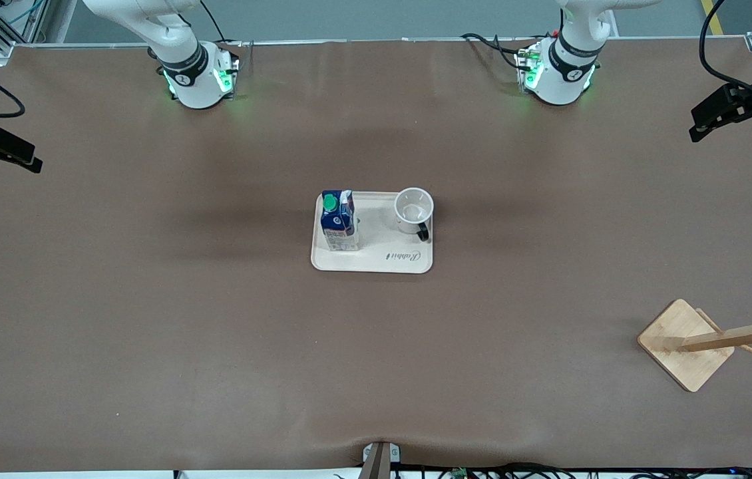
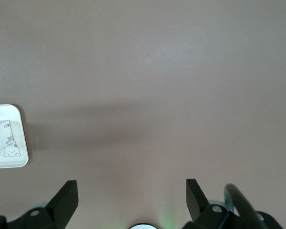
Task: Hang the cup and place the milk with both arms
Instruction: 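Move the left gripper toward the white mug on the tray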
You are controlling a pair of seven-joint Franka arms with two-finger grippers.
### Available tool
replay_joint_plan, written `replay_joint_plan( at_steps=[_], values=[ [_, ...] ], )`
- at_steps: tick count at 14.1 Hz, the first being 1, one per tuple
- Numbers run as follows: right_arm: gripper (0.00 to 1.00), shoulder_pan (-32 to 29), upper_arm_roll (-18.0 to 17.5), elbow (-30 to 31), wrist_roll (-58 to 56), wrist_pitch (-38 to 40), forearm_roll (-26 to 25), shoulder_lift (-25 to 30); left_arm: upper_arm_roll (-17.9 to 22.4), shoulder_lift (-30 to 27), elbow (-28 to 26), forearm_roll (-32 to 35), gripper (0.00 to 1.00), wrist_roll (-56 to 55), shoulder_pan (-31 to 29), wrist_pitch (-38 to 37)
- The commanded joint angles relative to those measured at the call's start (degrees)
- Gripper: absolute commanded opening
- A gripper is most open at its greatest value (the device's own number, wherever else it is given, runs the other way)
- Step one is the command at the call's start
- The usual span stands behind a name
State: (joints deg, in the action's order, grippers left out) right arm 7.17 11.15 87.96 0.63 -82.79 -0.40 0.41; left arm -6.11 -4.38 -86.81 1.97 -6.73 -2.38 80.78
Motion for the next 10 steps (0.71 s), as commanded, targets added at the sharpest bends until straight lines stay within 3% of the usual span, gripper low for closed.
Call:
replay_joint_plan(
  at_steps=[1,7,10],
  values=[
    [1.0,-0.6,0.0,-1.3,-0.5,0.8,1.2,-0.6,0.0,0.2,1.1,-1.3,1.0,0.1,0.1,-0.9],
    [1.0,-0.6,0.0,-1.3,-0.5,0.8,1.2,-0.6,-1.2,2.2,0.9,-1.3,1.0,-0.6,1.4,-0.4],
    [1.0,-0.6,0.0,-1.3,-0.5,0.8,1.2,-0.7,-5.1,4.7,0.0,-2.3,1.0,-3.2,1.9,0.3]
  ],
)
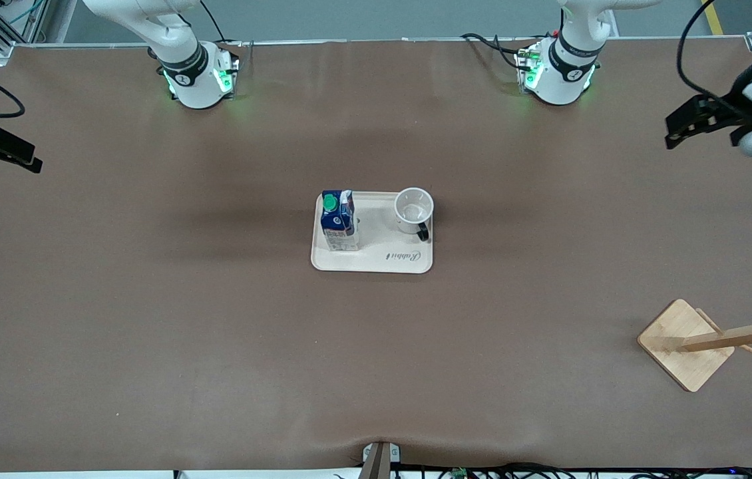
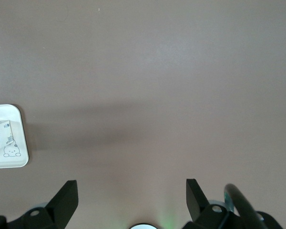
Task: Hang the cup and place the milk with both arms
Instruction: 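Move the left gripper toward the white mug on the tray, then lower the left gripper and grasp the white mug by its rim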
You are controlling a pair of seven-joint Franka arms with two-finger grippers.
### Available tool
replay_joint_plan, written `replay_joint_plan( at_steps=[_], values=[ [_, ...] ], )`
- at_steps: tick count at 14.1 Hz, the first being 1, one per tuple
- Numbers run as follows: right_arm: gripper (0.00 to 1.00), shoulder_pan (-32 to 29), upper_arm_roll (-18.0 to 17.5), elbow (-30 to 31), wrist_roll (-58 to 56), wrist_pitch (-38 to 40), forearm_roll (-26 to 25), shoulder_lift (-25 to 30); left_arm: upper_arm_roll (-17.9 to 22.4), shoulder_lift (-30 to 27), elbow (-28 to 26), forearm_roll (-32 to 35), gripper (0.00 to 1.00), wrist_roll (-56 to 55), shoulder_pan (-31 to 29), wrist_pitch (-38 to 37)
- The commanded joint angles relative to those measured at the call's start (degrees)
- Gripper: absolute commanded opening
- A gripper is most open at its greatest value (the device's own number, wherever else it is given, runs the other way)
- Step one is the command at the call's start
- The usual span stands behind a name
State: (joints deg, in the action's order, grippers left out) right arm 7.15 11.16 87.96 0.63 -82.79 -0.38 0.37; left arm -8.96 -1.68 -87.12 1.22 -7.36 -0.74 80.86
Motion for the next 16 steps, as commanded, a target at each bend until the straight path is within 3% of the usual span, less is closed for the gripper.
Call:
replay_joint_plan(
  at_steps=[1,4,9,12,16],
  values=[
    [1.0,-0.6,0.0,-1.3,-0.5,0.8,1.2,-0.6,-4.0,3.2,-0.6,-2.4,1.0,-5.7,0.4,1.2],
    [1.0,-0.6,0.0,-1.3,-0.6,0.7,1.1,-0.8,-11.9,3.3,-10.1,-2.6,1.0,-15.4,0.1,12.2],
    [1.0,0.1,-0.1,-1.3,-0.6,0.7,0.6,-0.8,-20.9,4.0,-24.6,-2.4,1.0,-32.2,1.5,31.9],
    [1.0,0.1,-0.2,-1.2,-0.6,0.8,1.0,-0.8,-23.5,6.5,-31.1,-1.8,1.0,-40.0,3.6,40.1],
    [1.0,0.3,-0.2,-1.3,-0.6,0.0,1.0,-0.8,-23.6,13.0,-31.5,2.9,1.0,-50.8,8.6,42.3]
  ],
)
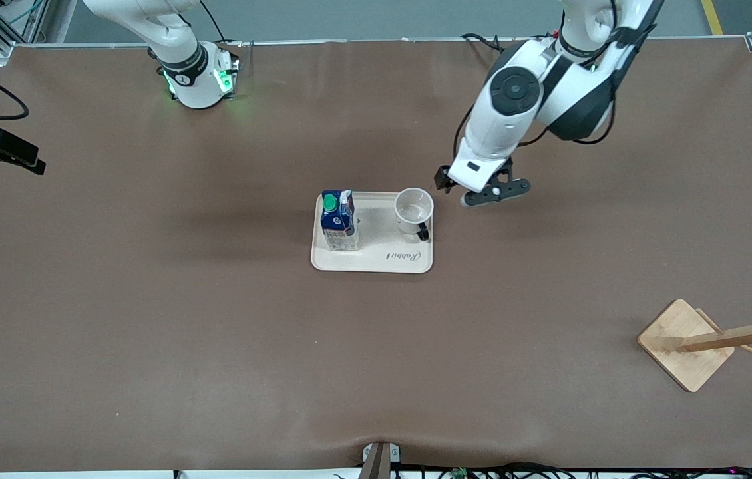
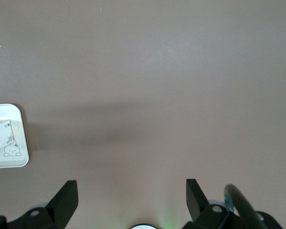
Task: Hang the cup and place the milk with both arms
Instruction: 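Lower the left gripper and grasp the white mug by its rim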
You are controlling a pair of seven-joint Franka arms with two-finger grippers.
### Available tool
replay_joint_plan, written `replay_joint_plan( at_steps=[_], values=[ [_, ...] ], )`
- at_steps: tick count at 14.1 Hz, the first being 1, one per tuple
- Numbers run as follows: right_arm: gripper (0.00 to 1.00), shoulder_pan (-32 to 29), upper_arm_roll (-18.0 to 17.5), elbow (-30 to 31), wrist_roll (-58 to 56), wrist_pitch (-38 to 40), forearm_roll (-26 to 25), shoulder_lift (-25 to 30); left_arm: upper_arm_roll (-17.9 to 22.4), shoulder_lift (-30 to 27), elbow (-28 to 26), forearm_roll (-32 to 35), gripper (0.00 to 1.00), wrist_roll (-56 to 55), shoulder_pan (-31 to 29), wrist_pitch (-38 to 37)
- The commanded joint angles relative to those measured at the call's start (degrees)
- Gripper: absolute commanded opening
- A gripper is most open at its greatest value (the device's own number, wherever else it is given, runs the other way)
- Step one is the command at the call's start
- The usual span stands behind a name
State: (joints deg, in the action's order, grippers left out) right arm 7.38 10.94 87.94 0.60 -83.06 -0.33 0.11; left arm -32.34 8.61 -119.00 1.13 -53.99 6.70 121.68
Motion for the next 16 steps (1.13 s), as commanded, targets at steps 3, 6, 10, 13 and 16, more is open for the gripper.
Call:
replay_joint_plan(
  at_steps=[3,6,10,13,16],
  values=[
    [1.0,-0.1,0.0,-1.3,-0.7,-0.3,1.0,-0.6,-0.1,6.7,-0.4,3.5,0.98,-8.0,2.3,7.6],
    [1.0,0.1,0.0,-1.3,-0.6,-2.7,1.1,-1.0,-0.2,10.1,-0.5,7.4,0.77,-13.4,2.7,11.8],
    [1.0,2.9,-0.1,-1.3,-0.4,-3.9,1.1,-1.9,-0.2,15.3,0.2,11.4,0.72,-20.8,4.4,13.8],
    [1.0,2.7,0.0,-1.2,-0.2,-3.9,2.6,-2.1,-0.1,17.3,0.4,11.4,0.55,-21.1,5.3,14.7],
    [1.0,2.6,0.0,-0.9,-0.2,-3.9,4.2,-3.9,0.2,18.6,1.2,12.4,0.05,-20.9,5.3,17.2]
  ],
)
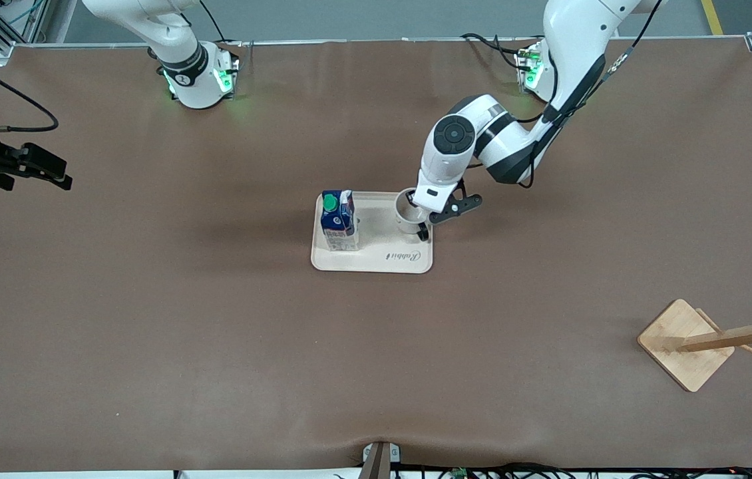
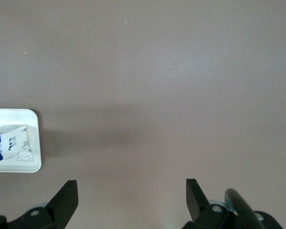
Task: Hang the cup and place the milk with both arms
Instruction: 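Lower the left gripper and grasp the white mug by its rim, then lift the mug with the left gripper while the right gripper reaches the carton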
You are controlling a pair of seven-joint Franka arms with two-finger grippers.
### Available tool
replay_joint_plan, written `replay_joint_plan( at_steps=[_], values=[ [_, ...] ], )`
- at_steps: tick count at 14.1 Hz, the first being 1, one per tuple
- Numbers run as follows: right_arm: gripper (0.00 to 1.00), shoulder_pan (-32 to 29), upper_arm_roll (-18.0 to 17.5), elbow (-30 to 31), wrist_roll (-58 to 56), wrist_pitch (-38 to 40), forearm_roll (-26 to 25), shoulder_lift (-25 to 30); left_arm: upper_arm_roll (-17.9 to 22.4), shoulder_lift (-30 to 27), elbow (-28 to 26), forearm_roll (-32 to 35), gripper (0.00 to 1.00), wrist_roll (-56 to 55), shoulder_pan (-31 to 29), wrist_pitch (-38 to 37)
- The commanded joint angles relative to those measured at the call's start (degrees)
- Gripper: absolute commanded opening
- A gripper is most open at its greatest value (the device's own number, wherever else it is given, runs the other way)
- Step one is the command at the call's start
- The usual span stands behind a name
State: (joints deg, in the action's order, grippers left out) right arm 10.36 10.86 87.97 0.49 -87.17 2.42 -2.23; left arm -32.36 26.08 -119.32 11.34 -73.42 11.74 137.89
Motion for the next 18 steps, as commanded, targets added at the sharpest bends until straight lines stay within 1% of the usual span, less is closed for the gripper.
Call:
replay_joint_plan(
  at_steps=[1,2,4,5,6,9,13,16,18],
  values=[
    [1.0,-0.3,0.0,-1.0,-0.3,0.2,1.4,-1.5,0.2,1.2,1.9,4.4,0.0,-1.4,-0.4,0.9],
    [1.0,-0.2,0.0,-1.0,-0.5,0.2,1.4,-1.6,0.3,0.8,2.4,5.6,0.0,-1.0,-1.0,0.7],
    [1.0,-0.2,0.0,-1.1,-0.5,0.2,1.5,-2.2,0.4,-0.9,4.0,5.8,0.0,-0.9,-1.9,-0.6],
    [1.0,-0.2,0.0,-1.1,-0.5,-0.5,2.0,-3.5,0.4,-2.1,5.4,5.8,0.0,-0.3,-1.9,-2.0],
    [1.0,0.2,0.0,-1.0,-0.1,-0.9,3.0,-6.2,0.4,-3.0,7.3,5.8,0.0,1.5,-2.1,-4.2],
    [1.0,-0.5,0.1,-1.1,-0.7,-3.6,5.0,-7.1,0.2,-7.4,12.0,5.8,0.0,8.2,-4.4,-13.5],
    [1.0,1.8,-0.1,-0.7,0.1,-3.6,5.4,-9.3,-0.2,-14.9,12.4,4.1,0.0,24.4,-11.4,-21.0],
    [1.0,4.7,-0.1,-0.3,0.2,-3.6,6.0,-9.9,-0.2,-19.8,12.4,-0.7,0.0,37.2,-17.5,-25.1],
    [1.0,7.5,-0.1,1.0,2.6,-3.9,9.7,-9.9,-0.1,-22.8,12.4,-2.6,0.0,46.7,-21.9,-27.6]
  ],
)
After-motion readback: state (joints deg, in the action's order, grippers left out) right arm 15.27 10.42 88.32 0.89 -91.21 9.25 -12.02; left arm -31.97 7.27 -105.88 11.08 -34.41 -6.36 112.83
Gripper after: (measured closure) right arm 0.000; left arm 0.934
